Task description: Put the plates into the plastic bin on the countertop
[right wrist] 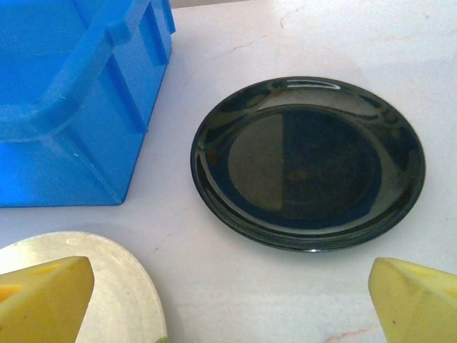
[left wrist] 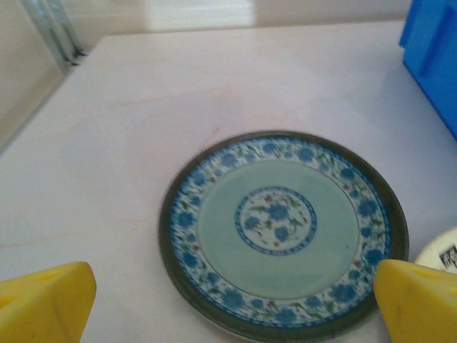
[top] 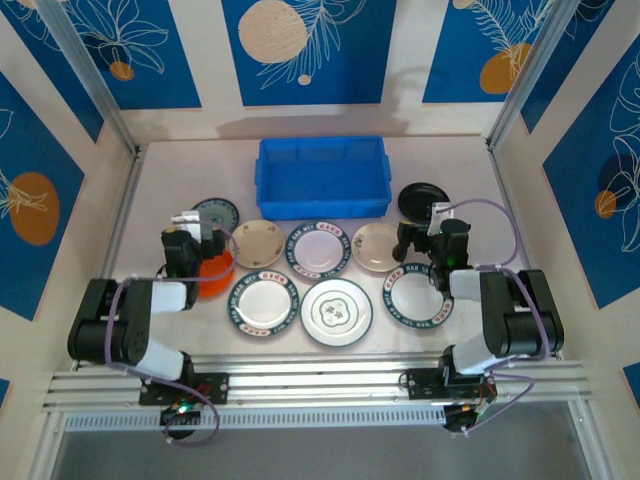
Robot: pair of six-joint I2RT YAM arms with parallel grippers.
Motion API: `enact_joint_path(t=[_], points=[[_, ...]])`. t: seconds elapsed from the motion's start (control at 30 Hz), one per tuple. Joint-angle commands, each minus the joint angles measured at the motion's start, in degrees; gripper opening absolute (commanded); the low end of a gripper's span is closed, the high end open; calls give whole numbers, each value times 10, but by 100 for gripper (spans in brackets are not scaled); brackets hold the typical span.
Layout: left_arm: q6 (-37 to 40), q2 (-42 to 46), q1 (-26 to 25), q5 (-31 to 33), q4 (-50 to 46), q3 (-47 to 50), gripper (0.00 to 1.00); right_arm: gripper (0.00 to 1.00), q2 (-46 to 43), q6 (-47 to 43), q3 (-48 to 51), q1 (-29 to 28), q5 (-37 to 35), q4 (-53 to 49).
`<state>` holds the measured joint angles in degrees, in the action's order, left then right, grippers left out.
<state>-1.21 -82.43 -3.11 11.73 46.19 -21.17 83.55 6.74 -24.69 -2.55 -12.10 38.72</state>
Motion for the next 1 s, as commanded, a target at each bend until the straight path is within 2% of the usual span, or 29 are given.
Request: enact_joint_path(t=[0.0,0.07,0.13,0.27,0.3,0.37,0.47,0.6,0.73,0.97], points=[[-16,78,-2,53,-84,-29,100,99,-61,-11,-46,-26,-88,-83],[-21,115,-2,52,-90,-26,100,99,-87,16,-69,-31,-123,-140],[-58,150,-1,75,-137,-42,100,99,-101,59,-112,-31,-151,-232],[-155,167,-1,115,-392,-171,100,99,-121,84,-153,-63,-200,-302],[-164,162,-2,101,-449,-207,100,99,-126,84,-168,-77,-213,-323],[-184,158,-1,72,-505,-255,100,99,-130,94,-204,-106,-249,-371],[-214,155,-2,-9,-525,-296,100,99,-126,124,-266,-147,-257,-453],[-251,104,-2,-98,-585,-384,100,99,-127,167,-325,-209,-226,-531],[-272,64,-4,-162,-606,-433,100,96,-110,189,-359,-252,-127,-556],[-254,71,-5,-103,-635,-429,99,92,-34,182,-450,-321,-20,-587]])
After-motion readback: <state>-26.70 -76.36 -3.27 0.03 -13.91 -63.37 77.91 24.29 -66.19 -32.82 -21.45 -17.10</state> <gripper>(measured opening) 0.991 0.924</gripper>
